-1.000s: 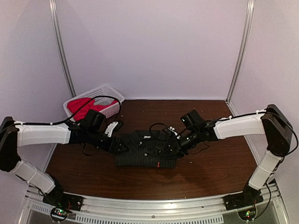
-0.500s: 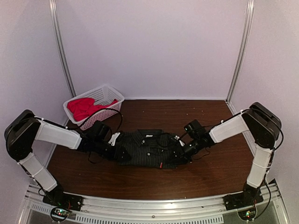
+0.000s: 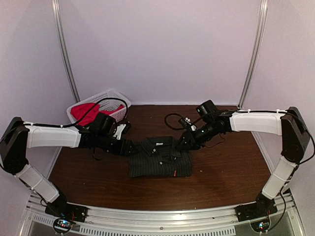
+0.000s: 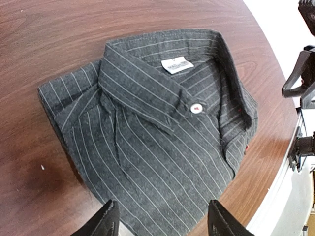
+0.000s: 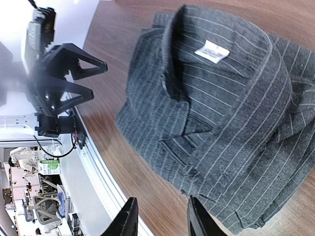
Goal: Fold and stack the mixed laundry pile
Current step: Smooth out the square-folded T-shirt at the center of the board.
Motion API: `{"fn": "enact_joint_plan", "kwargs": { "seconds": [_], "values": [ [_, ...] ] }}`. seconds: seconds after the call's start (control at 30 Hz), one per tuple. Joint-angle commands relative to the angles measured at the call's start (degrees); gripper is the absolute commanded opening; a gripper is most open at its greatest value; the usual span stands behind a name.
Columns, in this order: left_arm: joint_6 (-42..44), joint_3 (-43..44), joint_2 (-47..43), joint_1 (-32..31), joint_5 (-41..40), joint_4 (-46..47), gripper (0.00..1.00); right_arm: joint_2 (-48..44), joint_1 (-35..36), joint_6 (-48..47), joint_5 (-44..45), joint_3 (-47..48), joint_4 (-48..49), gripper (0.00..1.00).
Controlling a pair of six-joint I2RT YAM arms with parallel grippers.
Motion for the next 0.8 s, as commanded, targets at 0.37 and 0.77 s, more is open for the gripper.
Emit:
{"fn": "enact_joint_plan", "kwargs": {
  "seconds": [0.37, 0.77],
  "values": [
    [-0.5, 4.9, 7.1, 0.4, -2.7, 2.6, 0.63, 9.8, 2.5, 6.6, -1.9, -1.4, 3.4, 0.50],
    [0.1, 7.8, 10.6, 0.4, -2.4, 2.8, 0.63, 20.1, 1.9, 12.8, -5.1, 11.7, 13.2, 0.43]
  ]
}}
